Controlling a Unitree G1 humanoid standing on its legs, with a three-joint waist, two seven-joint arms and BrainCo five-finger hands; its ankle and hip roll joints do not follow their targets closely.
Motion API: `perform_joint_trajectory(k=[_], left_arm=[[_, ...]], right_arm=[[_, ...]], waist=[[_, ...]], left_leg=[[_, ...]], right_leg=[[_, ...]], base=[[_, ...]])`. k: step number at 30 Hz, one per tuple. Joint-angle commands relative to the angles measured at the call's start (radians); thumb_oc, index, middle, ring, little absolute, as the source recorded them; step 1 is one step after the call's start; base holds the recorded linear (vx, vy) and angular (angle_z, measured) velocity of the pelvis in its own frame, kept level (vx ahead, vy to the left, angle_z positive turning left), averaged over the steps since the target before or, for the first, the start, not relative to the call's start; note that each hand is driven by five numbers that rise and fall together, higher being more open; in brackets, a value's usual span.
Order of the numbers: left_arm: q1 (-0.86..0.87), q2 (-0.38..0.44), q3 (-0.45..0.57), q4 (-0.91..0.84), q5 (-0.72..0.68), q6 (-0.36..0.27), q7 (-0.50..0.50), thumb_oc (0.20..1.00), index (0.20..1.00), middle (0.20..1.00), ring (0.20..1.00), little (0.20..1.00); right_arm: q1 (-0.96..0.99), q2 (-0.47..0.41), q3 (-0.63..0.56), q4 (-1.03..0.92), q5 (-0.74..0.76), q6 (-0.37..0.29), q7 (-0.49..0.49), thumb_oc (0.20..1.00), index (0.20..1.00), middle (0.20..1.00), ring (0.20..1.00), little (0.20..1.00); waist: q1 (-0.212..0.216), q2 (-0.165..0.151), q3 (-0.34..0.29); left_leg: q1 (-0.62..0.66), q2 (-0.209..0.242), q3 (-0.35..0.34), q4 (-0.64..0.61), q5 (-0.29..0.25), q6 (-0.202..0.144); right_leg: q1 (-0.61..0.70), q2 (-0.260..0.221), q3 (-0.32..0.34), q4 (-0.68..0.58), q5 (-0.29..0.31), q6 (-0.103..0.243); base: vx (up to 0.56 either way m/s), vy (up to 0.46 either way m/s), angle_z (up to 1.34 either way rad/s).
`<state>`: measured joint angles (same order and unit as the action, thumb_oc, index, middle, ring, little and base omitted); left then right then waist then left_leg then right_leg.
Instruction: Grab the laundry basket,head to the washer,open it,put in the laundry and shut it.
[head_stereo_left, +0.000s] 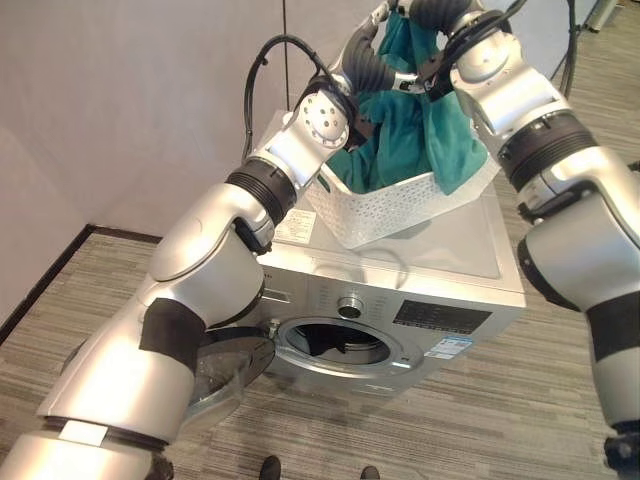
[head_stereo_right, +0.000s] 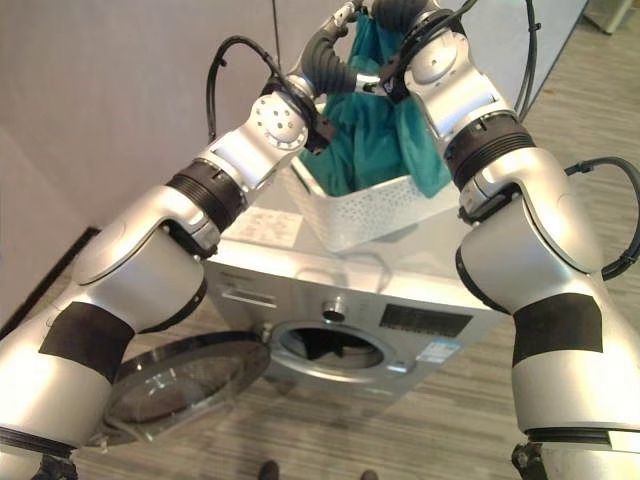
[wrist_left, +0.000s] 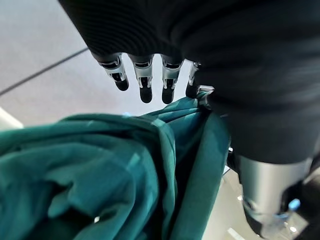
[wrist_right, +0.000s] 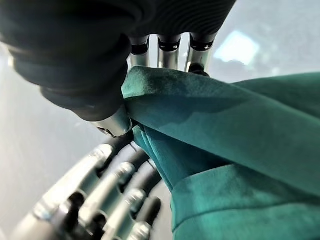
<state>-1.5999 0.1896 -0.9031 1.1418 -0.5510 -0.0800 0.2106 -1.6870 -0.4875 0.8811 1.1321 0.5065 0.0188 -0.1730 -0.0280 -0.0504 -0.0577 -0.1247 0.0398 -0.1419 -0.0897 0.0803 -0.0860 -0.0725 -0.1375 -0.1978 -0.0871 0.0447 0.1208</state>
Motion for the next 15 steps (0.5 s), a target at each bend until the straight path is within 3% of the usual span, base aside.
perform_joint_trajectory(k=[1, 9, 15], left_arm=[[0.070, -0.009, 0.006, 0.051, -0.041, 0.000, -0.058, 1.000, 1.000, 1.000, 1.000, 1.000], [0.205, -0.102, 0.003, 0.086, 0.037, 0.033, -0.064, 1.000, 1.000, 1.000, 1.000, 1.000], [0.162, -0.161, 0.055, 0.048, -0.095, 0.002, -0.029, 1.000, 1.000, 1.000, 1.000, 1.000]], right_arm=[[-0.195, -0.036, 0.038, 0.055, 0.050, -0.037, -0.018, 0.200, 0.200, 0.200, 0.200, 0.200], [-0.195, -0.017, 0.023, 0.053, 0.128, -0.053, -0.012, 0.200, 0.200, 0.200, 0.200, 0.200], [-0.194, 0.006, 0.023, -0.044, 0.151, -0.082, -0.033, 0.200, 0.200, 0.200, 0.200, 0.200]], waist=[[-0.004, -0.018, -0.030], [-0.012, -0.024, -0.026], [-0.032, -0.023, -0.021]], left_leg=[[0.031, 0.005, 0.005, 0.002, -0.088, 0.019], [0.037, 0.006, 0.002, 0.002, -0.090, 0.020], [0.030, 0.007, 0.009, 0.002, -0.088, 0.017]], right_leg=[[0.020, -0.012, 0.021, 0.000, -0.014, 0.038], [0.027, -0.010, 0.021, 0.000, -0.018, 0.029], [0.021, -0.009, 0.027, 0.000, -0.018, 0.031]], base=[[0.02, -0.003, -0.11], [0.00, -0.004, -0.03], [0.00, 0.000, 0.00]])
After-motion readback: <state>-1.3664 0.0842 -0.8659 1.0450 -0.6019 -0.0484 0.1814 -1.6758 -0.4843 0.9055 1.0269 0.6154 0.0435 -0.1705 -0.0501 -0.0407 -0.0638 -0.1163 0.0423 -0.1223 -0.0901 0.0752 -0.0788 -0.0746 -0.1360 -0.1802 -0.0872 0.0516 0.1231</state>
